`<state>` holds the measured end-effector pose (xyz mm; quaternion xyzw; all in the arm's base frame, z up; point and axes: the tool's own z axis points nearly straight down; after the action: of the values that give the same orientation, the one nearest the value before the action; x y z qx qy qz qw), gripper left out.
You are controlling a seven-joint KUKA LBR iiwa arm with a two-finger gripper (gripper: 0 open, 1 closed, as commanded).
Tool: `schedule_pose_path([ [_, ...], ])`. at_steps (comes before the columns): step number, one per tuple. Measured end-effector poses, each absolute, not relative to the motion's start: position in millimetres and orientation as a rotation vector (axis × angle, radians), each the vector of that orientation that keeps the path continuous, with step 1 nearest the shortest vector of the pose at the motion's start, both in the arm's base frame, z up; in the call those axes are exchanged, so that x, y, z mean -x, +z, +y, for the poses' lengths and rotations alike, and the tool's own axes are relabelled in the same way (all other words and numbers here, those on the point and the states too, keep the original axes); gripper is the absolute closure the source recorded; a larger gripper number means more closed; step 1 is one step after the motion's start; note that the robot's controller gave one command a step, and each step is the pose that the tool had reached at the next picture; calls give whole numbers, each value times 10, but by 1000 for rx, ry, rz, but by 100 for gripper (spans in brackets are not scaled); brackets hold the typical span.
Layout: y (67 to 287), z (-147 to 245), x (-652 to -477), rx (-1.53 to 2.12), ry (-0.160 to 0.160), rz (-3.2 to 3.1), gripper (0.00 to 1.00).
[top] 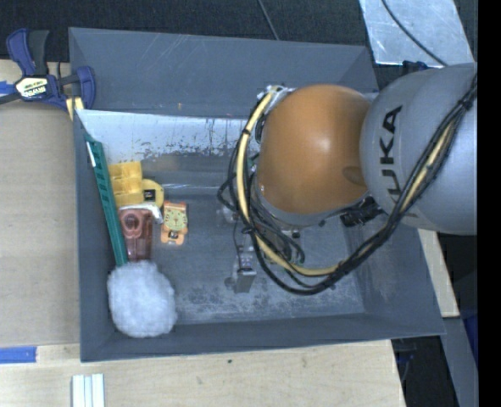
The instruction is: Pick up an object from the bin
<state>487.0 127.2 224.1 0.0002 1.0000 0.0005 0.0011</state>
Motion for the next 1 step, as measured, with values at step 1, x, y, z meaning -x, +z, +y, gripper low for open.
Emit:
schedule_pose_path([
  [1,1428,1566,-4860,379,1,3117,0],
])
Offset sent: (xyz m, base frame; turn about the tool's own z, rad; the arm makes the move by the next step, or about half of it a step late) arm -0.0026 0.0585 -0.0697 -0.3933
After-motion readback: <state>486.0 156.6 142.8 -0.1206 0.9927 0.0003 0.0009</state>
